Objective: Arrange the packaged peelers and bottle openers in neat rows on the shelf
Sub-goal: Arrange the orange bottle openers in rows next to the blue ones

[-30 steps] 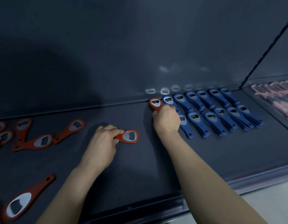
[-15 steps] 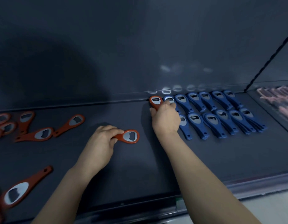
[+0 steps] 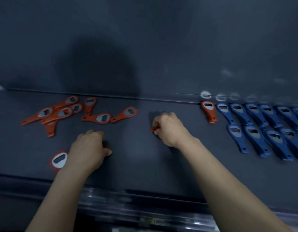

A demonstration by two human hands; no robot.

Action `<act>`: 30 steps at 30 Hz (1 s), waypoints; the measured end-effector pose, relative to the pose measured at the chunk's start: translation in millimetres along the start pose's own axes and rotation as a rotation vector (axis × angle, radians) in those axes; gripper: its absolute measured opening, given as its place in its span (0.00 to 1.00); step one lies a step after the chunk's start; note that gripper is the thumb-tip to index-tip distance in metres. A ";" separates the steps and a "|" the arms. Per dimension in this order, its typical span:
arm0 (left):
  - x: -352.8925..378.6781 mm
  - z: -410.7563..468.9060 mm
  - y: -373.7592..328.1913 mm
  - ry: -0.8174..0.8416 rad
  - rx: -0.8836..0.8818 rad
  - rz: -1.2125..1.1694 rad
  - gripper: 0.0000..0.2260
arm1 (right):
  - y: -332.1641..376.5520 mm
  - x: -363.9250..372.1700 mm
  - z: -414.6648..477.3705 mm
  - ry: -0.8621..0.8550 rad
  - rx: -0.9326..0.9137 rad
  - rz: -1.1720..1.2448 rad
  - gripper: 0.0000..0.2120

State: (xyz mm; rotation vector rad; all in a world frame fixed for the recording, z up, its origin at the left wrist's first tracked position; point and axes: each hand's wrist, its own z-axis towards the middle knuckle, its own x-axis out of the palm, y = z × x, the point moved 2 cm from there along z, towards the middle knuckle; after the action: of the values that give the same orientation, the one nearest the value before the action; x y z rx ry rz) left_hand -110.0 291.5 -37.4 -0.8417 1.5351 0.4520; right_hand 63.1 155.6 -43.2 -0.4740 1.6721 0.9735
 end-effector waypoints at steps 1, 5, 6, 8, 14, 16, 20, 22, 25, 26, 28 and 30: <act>-1.0 -2.8 5.7 -0.004 0.019 -0.031 0.10 | 6.4 3.2 3.7 -0.008 -0.030 -0.023 0.10; -3.1 -6.2 11.9 -0.006 0.195 -0.149 0.08 | 27.8 14.0 14.5 -0.019 -0.100 0.061 0.14; -2.5 -5.5 10.3 0.000 0.264 -0.166 0.09 | 30.9 15.8 16.5 -0.020 -0.101 0.086 0.15; 0.3 -3.3 5.5 0.006 0.401 -0.193 0.12 | 36.0 18.7 21.3 -0.036 -0.089 0.117 0.13; 2.0 8.0 9.2 -0.014 0.504 -0.301 0.16 | 53.9 26.7 44.2 -0.159 0.086 0.097 0.23; -0.9 15.2 16.9 -0.016 0.470 -0.327 0.17 | 62.0 29.0 52.9 -0.134 0.097 0.052 0.26; -7.2 35.3 31.2 -0.178 0.395 -0.370 0.11 | 68.3 34.7 65.3 -0.018 0.025 0.030 0.22; -8.5 51.6 36.6 -0.235 0.342 -0.302 0.10 | 64.9 35.6 64.7 -0.043 0.006 0.086 0.18; -4.8 74.5 37.0 -0.104 0.281 -0.155 0.15 | 52.7 34.3 57.5 -0.110 0.000 0.171 0.12; -3.9 77.5 33.3 -0.079 0.290 -0.133 0.14 | 47.6 33.0 54.2 -0.125 0.004 0.195 0.10; -2.1 78.9 24.0 -0.070 0.334 -0.140 0.11 | 34.9 29.9 45.9 -0.152 0.031 0.234 0.07; 0.5 76.4 13.9 -0.079 0.388 -0.160 0.09 | 21.1 26.2 35.3 -0.186 0.073 0.270 0.06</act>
State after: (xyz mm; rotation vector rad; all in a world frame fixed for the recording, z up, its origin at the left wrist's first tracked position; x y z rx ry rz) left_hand -68.1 355.1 -52.5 -0.6284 1.4086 0.0638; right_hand 60.4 200.3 -62.5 -0.1052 1.6210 1.1116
